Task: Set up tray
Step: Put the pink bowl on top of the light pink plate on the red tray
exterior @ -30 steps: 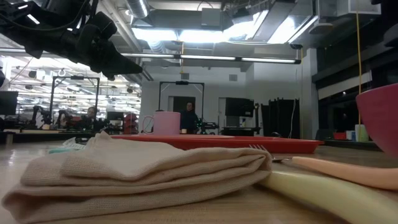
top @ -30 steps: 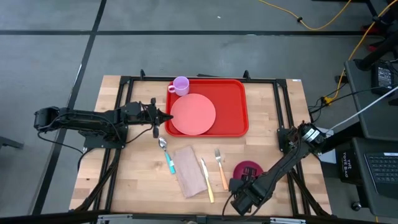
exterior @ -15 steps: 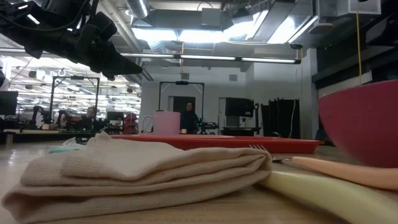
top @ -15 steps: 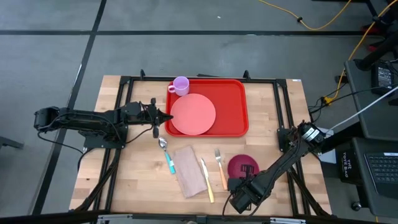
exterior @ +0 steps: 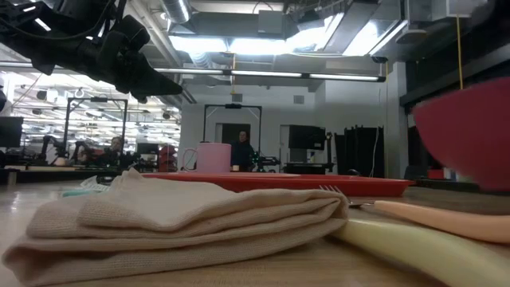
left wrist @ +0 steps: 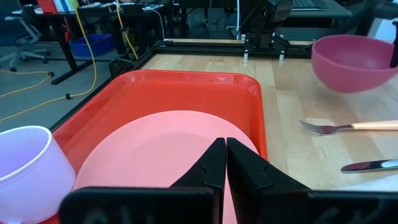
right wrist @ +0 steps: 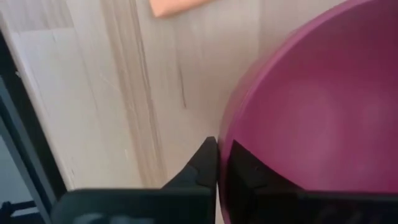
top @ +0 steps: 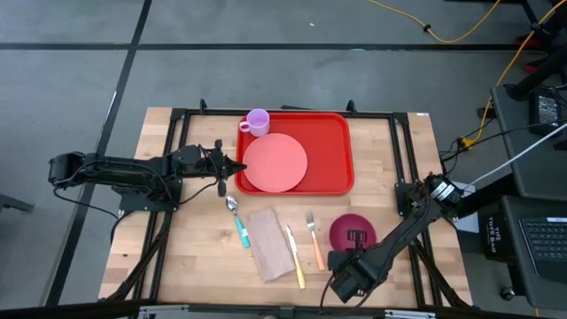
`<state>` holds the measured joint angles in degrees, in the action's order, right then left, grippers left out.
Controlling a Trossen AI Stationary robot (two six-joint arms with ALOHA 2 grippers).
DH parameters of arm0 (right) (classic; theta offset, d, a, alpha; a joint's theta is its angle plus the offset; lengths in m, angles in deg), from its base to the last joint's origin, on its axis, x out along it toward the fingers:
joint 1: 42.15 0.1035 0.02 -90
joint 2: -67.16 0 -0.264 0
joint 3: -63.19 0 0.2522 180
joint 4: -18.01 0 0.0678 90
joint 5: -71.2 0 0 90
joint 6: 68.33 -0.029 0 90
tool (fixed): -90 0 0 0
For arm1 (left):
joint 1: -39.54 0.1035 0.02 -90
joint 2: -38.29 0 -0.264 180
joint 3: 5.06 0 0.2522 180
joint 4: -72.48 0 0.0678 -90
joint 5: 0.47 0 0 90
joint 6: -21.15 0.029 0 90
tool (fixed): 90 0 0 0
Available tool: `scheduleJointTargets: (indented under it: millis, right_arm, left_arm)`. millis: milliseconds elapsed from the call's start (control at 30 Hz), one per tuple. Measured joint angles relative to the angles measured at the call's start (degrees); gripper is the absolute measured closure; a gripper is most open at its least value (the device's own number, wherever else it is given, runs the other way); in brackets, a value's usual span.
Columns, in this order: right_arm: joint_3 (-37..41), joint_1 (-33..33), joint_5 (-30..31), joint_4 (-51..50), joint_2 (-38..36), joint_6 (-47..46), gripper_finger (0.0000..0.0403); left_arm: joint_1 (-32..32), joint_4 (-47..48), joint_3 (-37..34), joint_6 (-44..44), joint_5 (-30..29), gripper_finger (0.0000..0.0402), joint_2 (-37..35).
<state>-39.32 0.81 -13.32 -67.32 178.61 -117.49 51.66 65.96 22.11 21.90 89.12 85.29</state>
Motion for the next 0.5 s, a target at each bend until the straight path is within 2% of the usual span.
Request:
scheduleJointTargets:
  millis: [100,267,500]
  right_arm:
    - [-2.91,0.0,2.59,-2.66,0.02,4.16,0.0391]
    - [-5.64,-0.15,6.13,-2.98,-0.25,17.63,0.0391]
    - [-5.66,-2.24,10.29,-5.12,-4.14,22.37,0.0391]
  left_arm:
    - [0.0,0.0,0.0,0.0,0.0,0.0391,0.0]
    - [-0.02,-0.02,0.0,0.0,0.0,0.0393,0.0]
    - [0.0,-0.08,0.0,0.0,0.0,0.0394,0.0]
